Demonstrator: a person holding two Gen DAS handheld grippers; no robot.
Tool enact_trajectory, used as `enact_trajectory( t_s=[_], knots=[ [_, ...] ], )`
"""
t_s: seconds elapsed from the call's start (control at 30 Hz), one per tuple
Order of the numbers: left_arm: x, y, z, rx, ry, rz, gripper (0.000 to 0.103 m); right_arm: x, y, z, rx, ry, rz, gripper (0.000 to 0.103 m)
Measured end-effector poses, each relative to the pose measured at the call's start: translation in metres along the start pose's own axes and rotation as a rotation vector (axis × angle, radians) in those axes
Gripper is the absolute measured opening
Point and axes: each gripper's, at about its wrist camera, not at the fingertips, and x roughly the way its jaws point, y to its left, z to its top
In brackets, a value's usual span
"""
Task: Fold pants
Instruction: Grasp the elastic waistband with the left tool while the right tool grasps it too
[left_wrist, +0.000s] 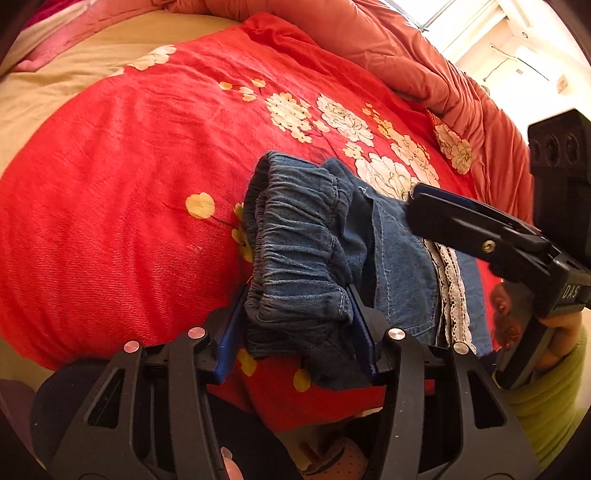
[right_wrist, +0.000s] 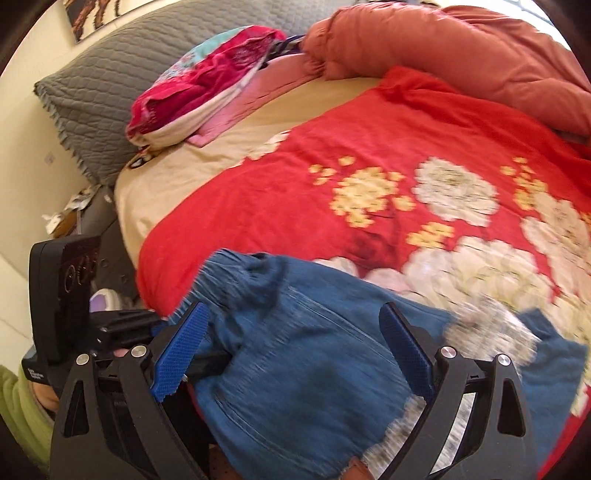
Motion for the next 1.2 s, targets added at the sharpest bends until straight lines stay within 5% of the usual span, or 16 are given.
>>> enact_trajectory(
  t_s=[0.33, 0.43, 0.47, 0.67, 1.0, 1.2],
  knots=[
    [0.001, 0.002, 0.001, -0.009, 0.005, -0.009, 0.043, 0.055, 0.02, 0.019, -0.107, 0.114, 0.06, 0.092],
    [0.002, 0.003, 0.001, -0.021, 0.008, -0.013, 0.043, 0.073, 0.018, 0.017, -0.112, 0.146, 0.059, 0.074],
    [0.003, 0.003, 0.002, -0.024, 0.008, -0.015, 0.043, 0.074, 0.017, 0.017, -0.111, 0.14, 0.074, 0.055],
    [0.003, 0.003, 0.002, -0.016, 0.008, -0.019, 0.048, 0.055, 0.007, 0.011, -0.064, 0.065, 0.174, 0.034],
    [-0.003, -0.004, -0.001, 0.008, -0.016, -0.034, 0.063, 0.008, -0.004, 0.001, 0.014, -0.058, 0.275, 0.032],
    [-0.004, -0.022, -0.01, -0.007, -0.034, -0.107, 0.058, -0.018, -0.009, -0.003, 0.008, -0.108, 0.284, 0.032]
  ],
)
